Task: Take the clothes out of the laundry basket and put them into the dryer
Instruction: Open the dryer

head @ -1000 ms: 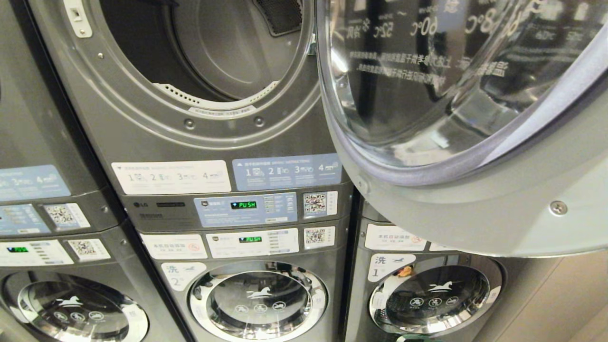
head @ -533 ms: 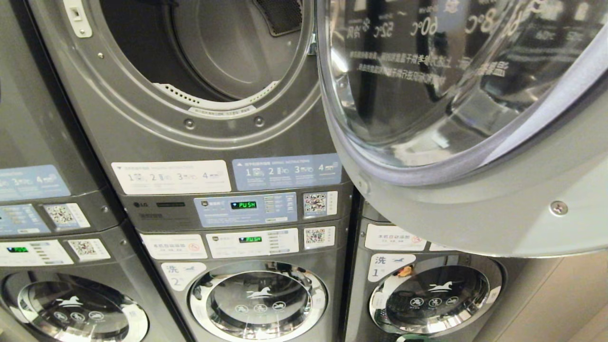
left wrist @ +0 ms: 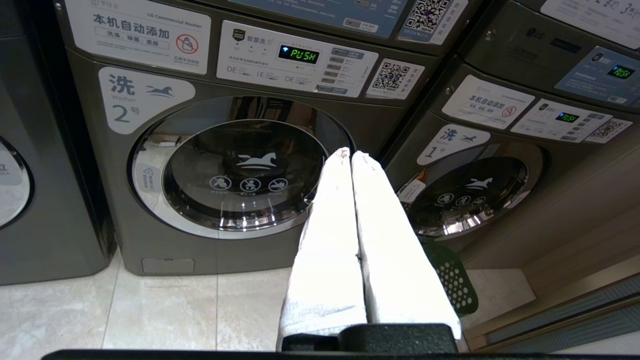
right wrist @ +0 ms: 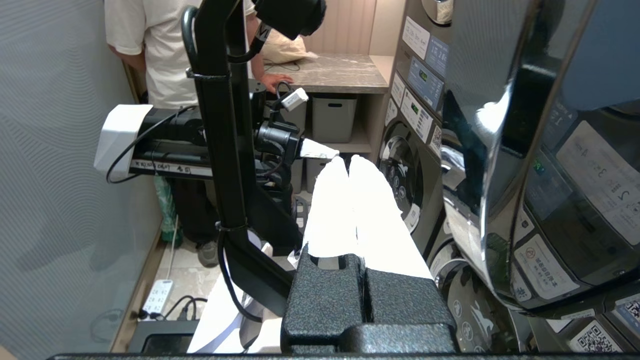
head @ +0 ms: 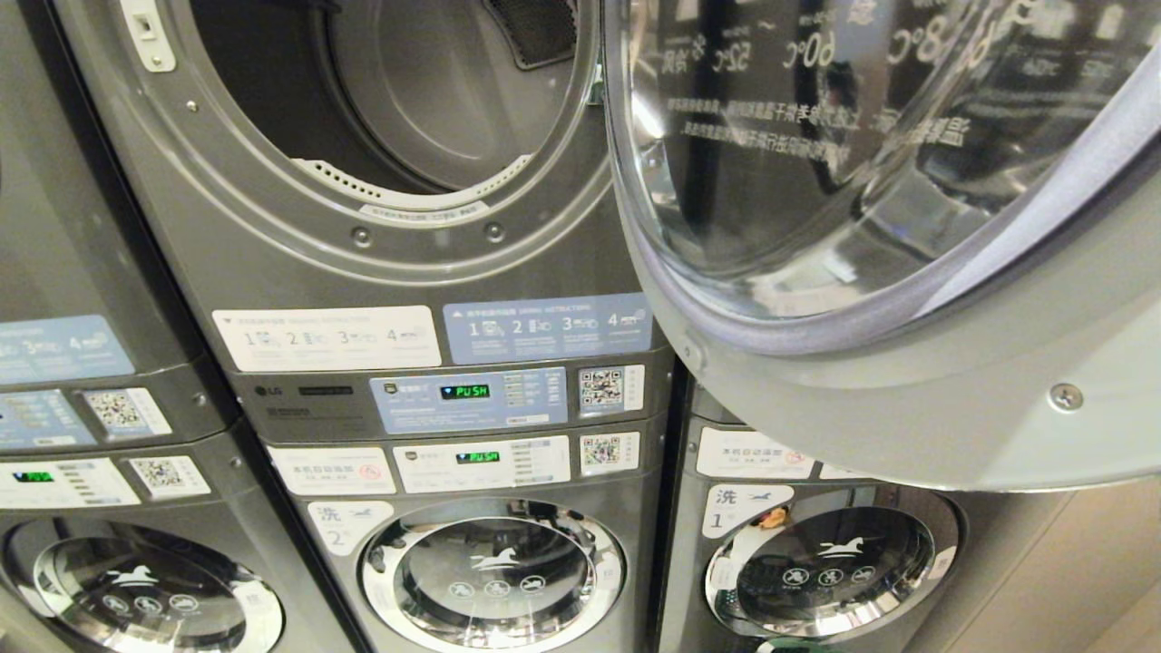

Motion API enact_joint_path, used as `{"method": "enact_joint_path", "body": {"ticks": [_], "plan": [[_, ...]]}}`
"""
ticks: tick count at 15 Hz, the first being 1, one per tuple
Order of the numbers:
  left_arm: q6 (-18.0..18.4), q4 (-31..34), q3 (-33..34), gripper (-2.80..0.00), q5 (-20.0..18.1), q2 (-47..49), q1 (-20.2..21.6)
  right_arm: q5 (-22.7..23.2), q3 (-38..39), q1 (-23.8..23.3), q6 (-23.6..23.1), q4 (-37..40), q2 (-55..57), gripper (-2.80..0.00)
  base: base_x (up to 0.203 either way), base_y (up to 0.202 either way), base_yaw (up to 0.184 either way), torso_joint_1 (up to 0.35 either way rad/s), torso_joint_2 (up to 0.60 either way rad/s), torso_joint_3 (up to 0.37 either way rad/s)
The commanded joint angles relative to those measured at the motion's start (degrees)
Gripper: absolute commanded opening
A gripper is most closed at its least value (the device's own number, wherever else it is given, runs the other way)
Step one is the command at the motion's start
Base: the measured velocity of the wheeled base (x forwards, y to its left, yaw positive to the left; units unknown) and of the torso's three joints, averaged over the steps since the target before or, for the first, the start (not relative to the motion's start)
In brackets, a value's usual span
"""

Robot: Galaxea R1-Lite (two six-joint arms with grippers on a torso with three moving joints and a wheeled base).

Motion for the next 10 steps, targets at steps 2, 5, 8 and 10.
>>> {"method": "enact_joint_path", "body": {"ticks": [2, 5, 8, 10], "plan": [[-0.74, 0.05, 0.16, -2.80, -0.03, 0.13, 0.02, 0.25, -0.81, 0.25, -0.12, -0.02, 1.27, -2.80, 0.000, 0.000, 0.000, 0.000, 0.00, 0.000], [-0.74, 0.05, 0.16, -2.80, 0.06, 0.04, 0.02, -0.13, -0.88, 0.21, -1.08, -0.02, 1.64, -2.80, 0.000, 0.000, 0.000, 0.000, 0.00, 0.000], [-0.74, 0.05, 0.16, -2.80, -0.03, 0.04, 0.02, -2.46, -0.53, 0.16, -2.31, -0.02, 1.86, -2.80, 0.000, 0.000, 0.000, 0.000, 0.00, 0.000], [-0.74, 0.05, 0.16, -2.80, -0.03, 0.04, 0.02, -4.18, -0.53, 0.16, -2.32, -0.02, 1.86, -2.80, 0.000, 0.000, 0.000, 0.000, 0.00, 0.000]]}}
